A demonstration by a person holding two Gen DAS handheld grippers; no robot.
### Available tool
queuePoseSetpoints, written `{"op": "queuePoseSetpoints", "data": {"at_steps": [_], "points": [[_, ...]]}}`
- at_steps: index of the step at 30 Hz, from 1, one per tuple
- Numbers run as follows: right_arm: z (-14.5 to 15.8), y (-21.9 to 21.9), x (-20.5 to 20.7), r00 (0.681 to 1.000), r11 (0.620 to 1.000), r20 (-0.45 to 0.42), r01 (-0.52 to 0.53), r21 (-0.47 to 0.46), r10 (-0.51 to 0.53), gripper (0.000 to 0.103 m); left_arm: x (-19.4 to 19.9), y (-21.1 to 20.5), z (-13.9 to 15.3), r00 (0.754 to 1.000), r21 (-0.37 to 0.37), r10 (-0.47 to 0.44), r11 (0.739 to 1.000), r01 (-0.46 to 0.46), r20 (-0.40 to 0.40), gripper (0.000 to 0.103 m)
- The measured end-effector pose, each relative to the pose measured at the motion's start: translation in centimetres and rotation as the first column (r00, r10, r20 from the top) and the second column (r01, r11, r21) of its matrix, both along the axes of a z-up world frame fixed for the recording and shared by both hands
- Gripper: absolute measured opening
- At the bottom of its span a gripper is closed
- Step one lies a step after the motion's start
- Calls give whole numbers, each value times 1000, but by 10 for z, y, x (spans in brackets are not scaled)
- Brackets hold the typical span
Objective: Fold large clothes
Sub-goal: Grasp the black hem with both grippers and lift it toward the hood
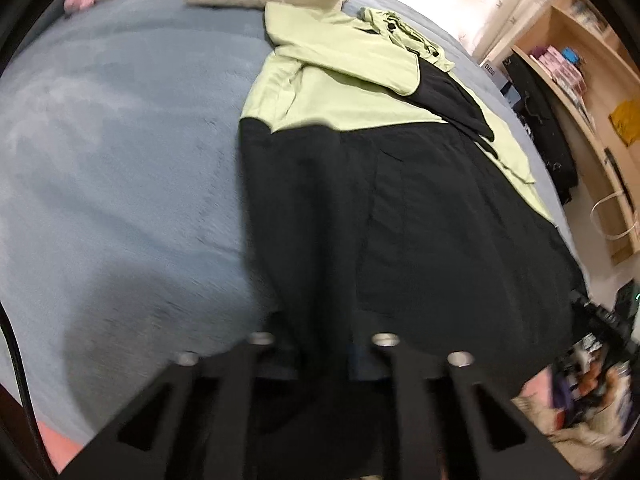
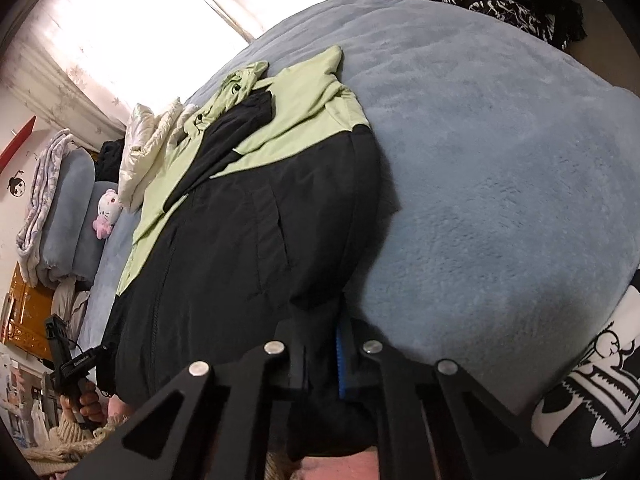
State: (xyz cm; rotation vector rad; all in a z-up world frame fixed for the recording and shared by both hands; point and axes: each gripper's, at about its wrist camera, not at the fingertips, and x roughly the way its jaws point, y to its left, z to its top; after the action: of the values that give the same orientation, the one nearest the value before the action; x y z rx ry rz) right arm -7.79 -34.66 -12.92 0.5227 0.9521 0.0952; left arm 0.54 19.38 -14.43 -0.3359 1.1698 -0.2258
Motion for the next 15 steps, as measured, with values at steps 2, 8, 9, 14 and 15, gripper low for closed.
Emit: {"op": "queuePoseSetpoints", "data": {"at_steps": [2, 8, 9, 14, 15], "points": [[8, 1, -3, 999, 1000, 32, 5, 15, -6, 6, -1, -5, 4, 1000, 16, 16, 1000, -16, -4, 7], [44, 5, -17, 990, 999, 138, 16, 49, -22, 4, -17, -4, 34, 994, -99, 100, 991, -94, 54, 3], [49, 6, -18, 988, 998, 149, 15, 54, -23, 4, -20, -3, 42, 992, -123, 110, 987, -102, 65, 3], [87, 12, -32, 970, 997, 241, 3, 77, -22, 4, -43, 2, 85, 981, -226, 148, 967, -117, 123, 3], [94, 12, -37, 966, 997, 259, -1, 83, -20, 4, -48, 4, 94, 979, -247, 151, 962, -114, 135, 3]]}}
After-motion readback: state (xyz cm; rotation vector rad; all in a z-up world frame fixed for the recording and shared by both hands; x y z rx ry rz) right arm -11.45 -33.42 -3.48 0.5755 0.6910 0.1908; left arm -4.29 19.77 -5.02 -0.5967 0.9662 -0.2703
